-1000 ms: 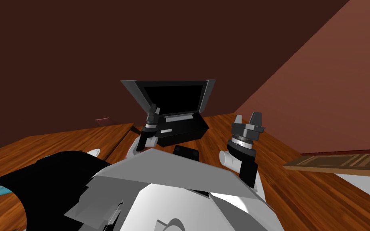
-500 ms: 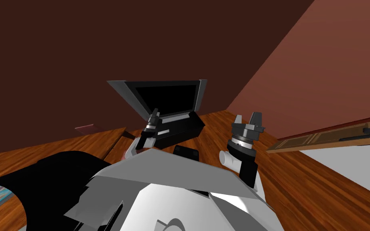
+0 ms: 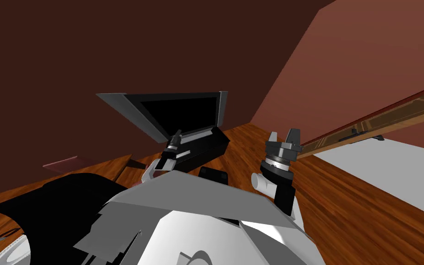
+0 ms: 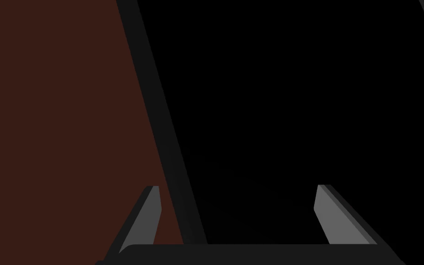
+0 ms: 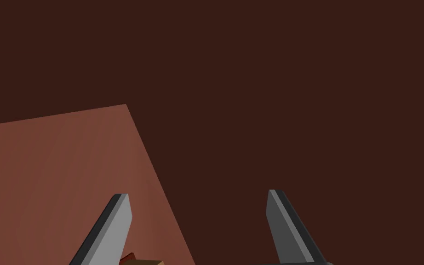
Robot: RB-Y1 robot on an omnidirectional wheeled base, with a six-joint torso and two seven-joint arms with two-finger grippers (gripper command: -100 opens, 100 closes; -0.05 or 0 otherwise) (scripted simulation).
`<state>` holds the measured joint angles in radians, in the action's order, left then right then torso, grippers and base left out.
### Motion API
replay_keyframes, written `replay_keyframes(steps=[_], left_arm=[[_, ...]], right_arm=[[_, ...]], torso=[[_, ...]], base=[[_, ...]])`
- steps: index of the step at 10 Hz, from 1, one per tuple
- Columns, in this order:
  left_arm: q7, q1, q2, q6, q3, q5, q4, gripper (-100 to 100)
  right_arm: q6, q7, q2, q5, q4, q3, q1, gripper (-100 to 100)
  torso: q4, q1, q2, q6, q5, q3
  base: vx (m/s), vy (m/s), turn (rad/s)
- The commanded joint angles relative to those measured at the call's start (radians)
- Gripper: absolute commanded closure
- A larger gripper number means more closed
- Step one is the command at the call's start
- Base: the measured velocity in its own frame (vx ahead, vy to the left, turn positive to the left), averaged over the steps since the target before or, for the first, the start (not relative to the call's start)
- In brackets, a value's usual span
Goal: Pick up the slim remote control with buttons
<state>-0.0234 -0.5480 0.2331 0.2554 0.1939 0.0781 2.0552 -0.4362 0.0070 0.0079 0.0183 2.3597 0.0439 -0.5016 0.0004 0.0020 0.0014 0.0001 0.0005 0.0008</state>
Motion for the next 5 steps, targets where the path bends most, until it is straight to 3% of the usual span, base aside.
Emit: replay_keyframes(steps=[1, 4, 5], left_arm=[[0.008, -0.011, 0.012, -0.043, 0.007, -0.011, 0.002, -100], [0.029, -0.017, 0.049, -0.124, 0.023, -0.055, -0.080, -100], [0.029, -0.017, 0.049, -0.124, 0.023, -0.055, -0.084, -100]], right_arm=[[0.000, 0.000, 0.000, 0.000, 0.000, 0.000, 0.000, 0], [0.000, 0.000, 0.000, 0.000, 0.000, 0.000, 0.000, 0], [0.000, 0.000, 0.000, 0.000, 0.000, 0.000, 0.000, 0]], torso=[[0.000, 0.000, 0.000, 0.000, 0.000, 0.000], [0.000, 0.000, -0.001, -0.001, 0.000, 0.000], [0.000, 0.000, -0.001, 0.000, 0.000, 0.000]], base=[[-0.015, 0.011, -0.150], [-0.016, 0.012, -0.222], [-0.017, 0.014, -0.140]])
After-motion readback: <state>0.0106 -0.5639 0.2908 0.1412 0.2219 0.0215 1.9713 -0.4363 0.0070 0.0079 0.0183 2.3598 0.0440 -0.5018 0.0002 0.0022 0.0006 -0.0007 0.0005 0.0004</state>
